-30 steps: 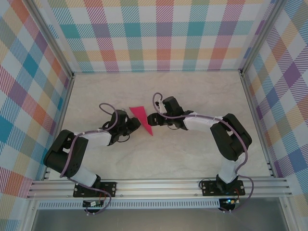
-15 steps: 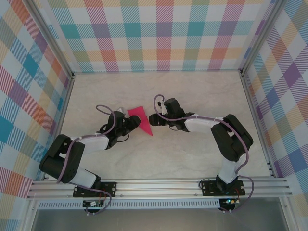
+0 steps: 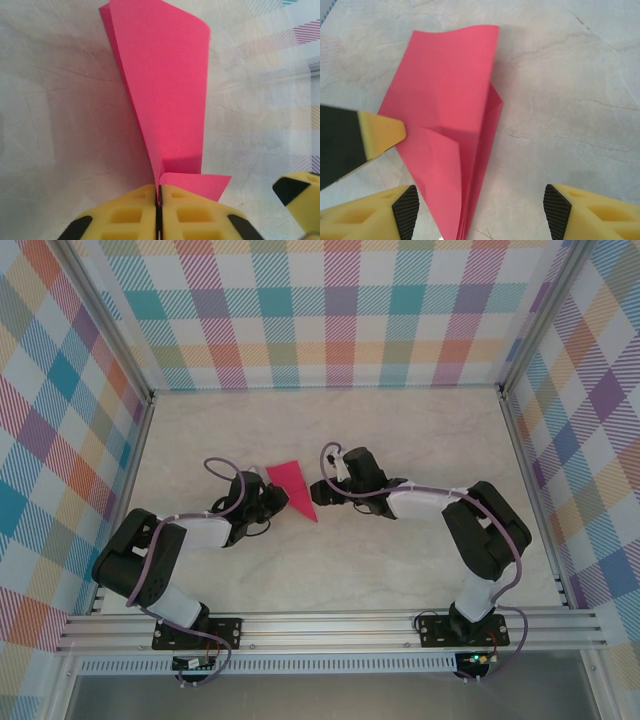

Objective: Fold a paper plane with a square sheet of paper (pick it up from the middle)
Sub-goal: Fold the wing for the fifth time at the center of the table.

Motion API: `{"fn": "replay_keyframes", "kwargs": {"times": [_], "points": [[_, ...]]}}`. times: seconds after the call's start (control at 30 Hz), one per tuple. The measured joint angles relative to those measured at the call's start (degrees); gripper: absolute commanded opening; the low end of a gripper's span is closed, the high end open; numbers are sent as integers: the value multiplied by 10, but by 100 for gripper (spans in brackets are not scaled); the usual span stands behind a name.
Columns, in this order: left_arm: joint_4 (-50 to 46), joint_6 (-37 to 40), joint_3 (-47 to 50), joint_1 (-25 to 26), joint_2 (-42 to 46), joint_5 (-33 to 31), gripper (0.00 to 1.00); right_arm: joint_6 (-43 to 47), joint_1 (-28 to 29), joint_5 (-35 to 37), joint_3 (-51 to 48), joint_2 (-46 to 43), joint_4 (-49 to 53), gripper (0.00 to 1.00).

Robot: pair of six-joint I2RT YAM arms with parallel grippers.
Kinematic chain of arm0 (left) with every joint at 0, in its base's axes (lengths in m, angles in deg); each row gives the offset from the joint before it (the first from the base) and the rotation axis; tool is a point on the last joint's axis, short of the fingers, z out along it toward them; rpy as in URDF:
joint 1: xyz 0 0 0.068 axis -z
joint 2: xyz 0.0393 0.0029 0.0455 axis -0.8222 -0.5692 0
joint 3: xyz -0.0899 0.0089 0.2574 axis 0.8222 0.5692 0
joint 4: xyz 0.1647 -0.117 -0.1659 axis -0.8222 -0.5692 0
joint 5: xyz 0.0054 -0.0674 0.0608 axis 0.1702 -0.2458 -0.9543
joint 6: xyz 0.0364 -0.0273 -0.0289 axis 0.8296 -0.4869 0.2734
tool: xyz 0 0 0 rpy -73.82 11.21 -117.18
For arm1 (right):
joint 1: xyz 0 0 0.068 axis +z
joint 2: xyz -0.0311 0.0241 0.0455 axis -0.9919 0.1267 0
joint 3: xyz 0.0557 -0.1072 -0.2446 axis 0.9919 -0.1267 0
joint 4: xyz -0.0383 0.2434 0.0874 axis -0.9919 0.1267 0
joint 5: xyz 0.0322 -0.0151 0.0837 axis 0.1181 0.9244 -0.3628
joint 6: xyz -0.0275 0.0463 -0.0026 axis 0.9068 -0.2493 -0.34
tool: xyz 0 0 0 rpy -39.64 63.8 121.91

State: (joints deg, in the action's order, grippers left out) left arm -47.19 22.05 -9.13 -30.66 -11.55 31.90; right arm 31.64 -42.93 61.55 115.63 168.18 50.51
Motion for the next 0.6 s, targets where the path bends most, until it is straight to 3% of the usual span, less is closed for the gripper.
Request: {"fn": "replay_keyframes", "kwargs": {"times": [0.37,0.6], "points": [[-112,-71,-47,19,18,-33,5,59,33,-26,-25,-20,-64,73],[-159,-98,-80,19,2,-34,4,91,47,-46,-29,-4,-92,62]]}}
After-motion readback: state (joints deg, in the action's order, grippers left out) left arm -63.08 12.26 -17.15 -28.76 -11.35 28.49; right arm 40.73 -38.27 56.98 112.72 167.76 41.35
